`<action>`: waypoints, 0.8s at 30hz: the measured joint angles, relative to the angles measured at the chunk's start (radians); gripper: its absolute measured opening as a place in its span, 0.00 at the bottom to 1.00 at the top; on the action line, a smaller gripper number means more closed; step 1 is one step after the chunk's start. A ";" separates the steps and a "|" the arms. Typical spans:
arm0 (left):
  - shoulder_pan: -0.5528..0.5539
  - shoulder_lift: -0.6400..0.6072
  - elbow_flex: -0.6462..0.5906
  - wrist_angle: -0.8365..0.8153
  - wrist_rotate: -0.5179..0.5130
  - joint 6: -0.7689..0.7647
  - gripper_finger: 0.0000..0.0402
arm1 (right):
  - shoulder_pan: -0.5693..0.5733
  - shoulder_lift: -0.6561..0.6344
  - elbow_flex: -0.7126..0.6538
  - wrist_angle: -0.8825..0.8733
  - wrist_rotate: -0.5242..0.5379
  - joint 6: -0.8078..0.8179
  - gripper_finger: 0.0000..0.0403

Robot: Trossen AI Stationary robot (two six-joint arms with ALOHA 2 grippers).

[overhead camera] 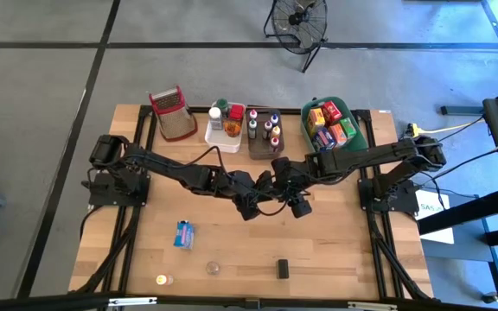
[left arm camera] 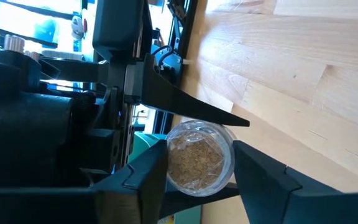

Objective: Pick & Place Kitchen Items
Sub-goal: Put the top brown seasoning bottle into the white bin

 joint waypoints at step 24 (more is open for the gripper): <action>0.000 0.002 -0.001 0.011 0.002 0.012 0.44 | 0.003 0.000 0.001 -0.017 0.025 0.000 0.49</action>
